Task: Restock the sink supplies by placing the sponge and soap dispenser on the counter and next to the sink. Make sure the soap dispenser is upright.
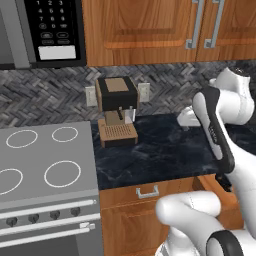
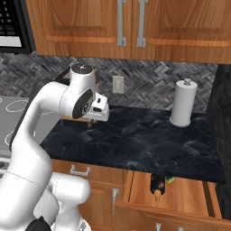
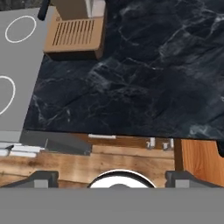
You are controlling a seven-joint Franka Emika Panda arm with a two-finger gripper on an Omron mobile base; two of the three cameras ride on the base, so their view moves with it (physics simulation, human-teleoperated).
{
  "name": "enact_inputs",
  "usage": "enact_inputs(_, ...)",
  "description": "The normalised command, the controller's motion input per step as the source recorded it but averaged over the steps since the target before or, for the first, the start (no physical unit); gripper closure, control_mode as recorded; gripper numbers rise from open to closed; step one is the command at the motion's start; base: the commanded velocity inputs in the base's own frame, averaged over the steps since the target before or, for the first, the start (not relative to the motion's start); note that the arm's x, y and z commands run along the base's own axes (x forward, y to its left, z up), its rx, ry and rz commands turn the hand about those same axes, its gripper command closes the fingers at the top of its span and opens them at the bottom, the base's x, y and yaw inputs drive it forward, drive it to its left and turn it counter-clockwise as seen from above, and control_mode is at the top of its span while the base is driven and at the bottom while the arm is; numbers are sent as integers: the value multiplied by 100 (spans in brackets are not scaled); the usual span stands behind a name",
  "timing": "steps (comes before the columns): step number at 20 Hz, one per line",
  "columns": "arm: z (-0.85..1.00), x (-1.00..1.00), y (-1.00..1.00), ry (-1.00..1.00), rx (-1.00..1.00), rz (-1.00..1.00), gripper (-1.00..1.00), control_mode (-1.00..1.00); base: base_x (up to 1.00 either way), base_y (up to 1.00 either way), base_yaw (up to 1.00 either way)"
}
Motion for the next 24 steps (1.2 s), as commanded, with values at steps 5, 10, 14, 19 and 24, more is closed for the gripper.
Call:
enact_inputs(5, -100, -99, -100, 3, -1, -7, -100, -100, 0, 0, 0)
enact_inputs(10, -93, -40, -93, 21, -6, -1, -100, -100, 0, 0, 0)
enact_inputs(14, -42, 0, -93, 16, 2, 0, -100, -100, 0, 0, 0)
enact_inputs(19, -40, 0, -40, 1, 2, 0, -100, -100, 0, 0, 0)
enact_inputs(24, -49, 23, -21, 1, 5, 0, -100, -100, 0, 0, 0)
